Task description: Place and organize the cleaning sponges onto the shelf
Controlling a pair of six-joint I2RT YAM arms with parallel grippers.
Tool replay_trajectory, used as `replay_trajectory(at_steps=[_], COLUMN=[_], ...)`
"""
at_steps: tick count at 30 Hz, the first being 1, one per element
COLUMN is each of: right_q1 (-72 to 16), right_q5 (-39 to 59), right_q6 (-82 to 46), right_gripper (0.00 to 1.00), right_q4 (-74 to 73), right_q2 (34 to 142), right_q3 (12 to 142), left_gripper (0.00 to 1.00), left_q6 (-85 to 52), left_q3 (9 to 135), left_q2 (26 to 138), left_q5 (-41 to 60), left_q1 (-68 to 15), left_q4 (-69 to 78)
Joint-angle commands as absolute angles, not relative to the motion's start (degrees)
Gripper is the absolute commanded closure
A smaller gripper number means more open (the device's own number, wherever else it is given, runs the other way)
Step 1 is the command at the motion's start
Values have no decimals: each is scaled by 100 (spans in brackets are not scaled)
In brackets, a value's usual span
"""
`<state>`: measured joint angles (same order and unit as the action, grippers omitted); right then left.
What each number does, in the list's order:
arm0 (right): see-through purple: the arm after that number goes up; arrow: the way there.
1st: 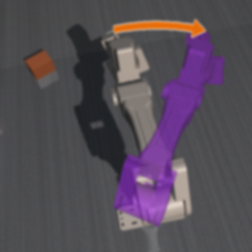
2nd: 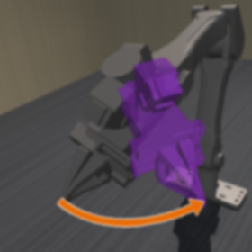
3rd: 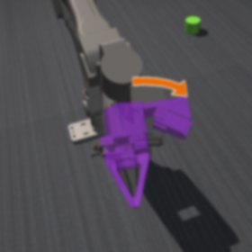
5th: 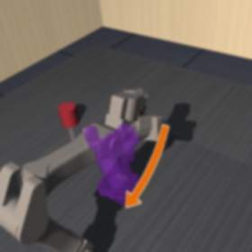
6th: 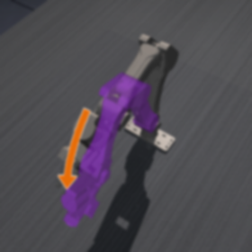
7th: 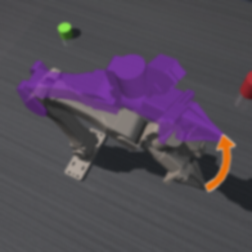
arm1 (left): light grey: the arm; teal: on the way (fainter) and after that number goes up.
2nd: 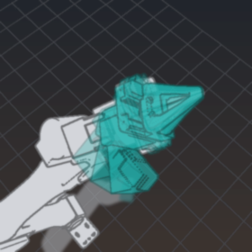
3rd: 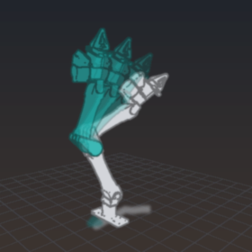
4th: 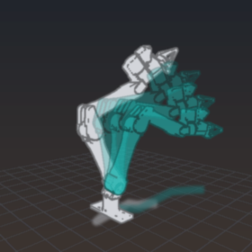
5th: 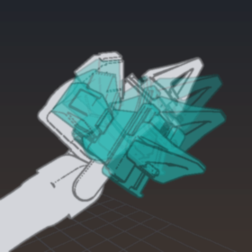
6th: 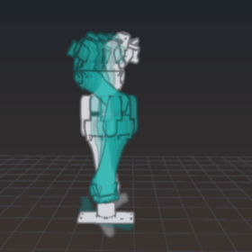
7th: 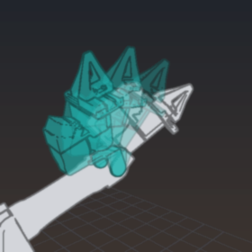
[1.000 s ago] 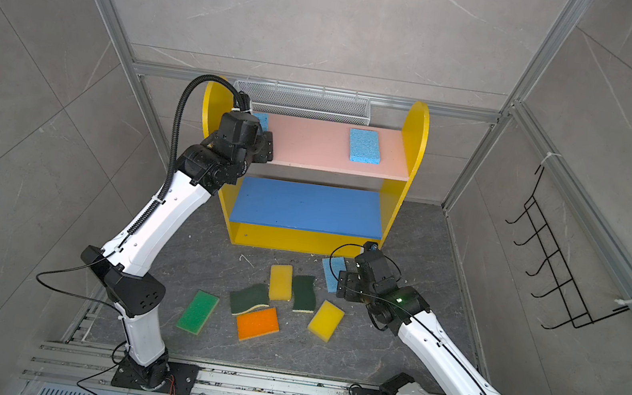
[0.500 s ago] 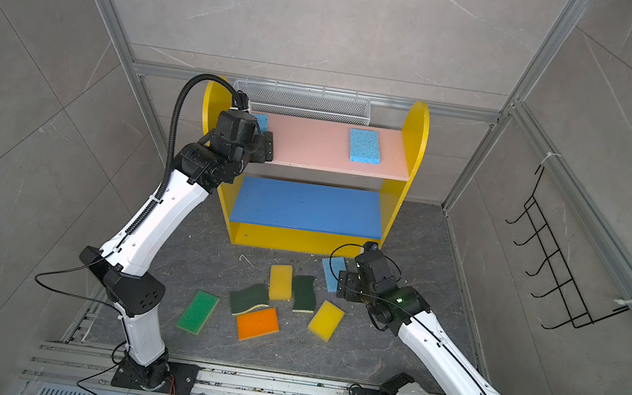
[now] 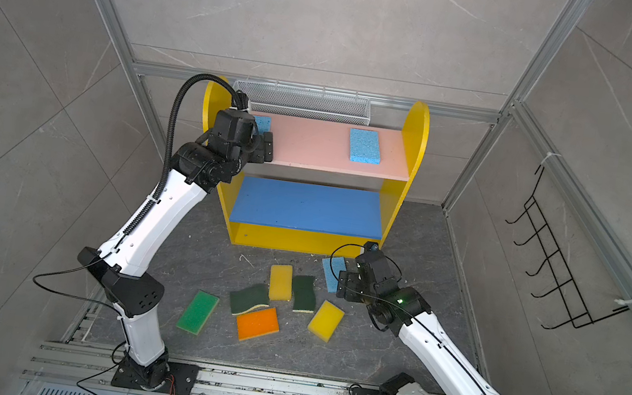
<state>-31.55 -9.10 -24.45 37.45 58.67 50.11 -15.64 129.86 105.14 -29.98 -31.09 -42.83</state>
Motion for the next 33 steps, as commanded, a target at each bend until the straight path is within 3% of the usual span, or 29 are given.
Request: replay_trajectory(at_steps=[1, 33], right_q1=[-3187, -3182], right_q5=[-886, -1121], right_q6=[-2531, -2386], right_gripper=[9, 9], right_q4=[3849, 3996], right_q2=[5740, 5528], right_q3=[4988, 4974], left_gripper=[9, 3], left_q6=[-1604, -1462], left_q3=[13098, 14046], left_q2=[10251, 10975], left_q5=[-2862, -3181], left_q1=[-3137, -3199], left_q4=[-4519, -4975])
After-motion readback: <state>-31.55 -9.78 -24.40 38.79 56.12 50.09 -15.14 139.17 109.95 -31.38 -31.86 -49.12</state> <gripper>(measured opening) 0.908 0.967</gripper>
